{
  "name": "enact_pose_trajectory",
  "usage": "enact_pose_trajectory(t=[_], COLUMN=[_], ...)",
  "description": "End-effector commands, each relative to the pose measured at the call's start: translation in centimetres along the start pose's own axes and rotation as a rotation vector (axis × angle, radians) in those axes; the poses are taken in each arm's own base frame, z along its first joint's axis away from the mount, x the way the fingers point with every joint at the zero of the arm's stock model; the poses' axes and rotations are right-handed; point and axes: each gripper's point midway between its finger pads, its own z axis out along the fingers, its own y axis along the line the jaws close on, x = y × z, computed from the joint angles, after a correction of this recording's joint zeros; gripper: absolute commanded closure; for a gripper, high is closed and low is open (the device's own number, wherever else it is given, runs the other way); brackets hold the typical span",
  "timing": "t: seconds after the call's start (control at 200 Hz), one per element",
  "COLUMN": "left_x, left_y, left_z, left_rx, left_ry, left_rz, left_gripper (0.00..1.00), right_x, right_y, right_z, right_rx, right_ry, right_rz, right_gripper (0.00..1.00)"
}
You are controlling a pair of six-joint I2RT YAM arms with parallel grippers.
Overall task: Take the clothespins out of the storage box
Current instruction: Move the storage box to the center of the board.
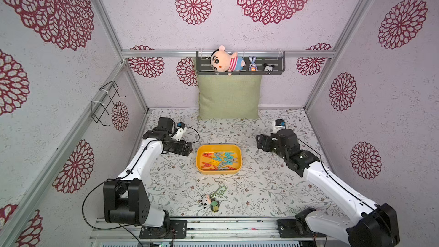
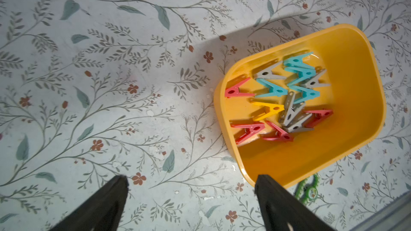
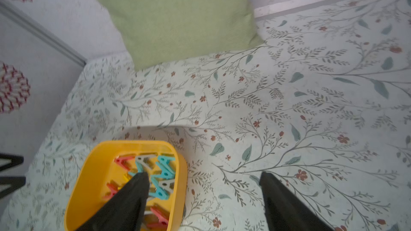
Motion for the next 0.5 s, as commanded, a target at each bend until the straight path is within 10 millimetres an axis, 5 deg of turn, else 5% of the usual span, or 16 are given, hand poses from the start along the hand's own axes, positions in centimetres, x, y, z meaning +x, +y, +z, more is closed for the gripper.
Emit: enact_pose_trajectory(t=[0.0, 0.31, 0.495], left_x=[0.1, 0.0, -0.3], left_y=[-1.9, -3.6, -2.8], left_z=[0.8, 2.8, 3.3], left_rx=[0.080, 0.082, 0.028], left_ry=[0.015, 0.056, 0.035], left_rz=[-0.008, 0.048, 0.034], left_gripper=[0.01, 0.05, 0.05], right_x=[4.1, 7.1, 8.1], right_y=[2.4, 9.5, 7.1], right_z=[0.4, 4.7, 7.0], right_rx=[0.028, -0.095, 0.077], right_ry=[0.208, 0.329, 0.375], right_rz=[-0.206, -0.369, -0.300], right_gripper=[0.18, 0.54, 0.54])
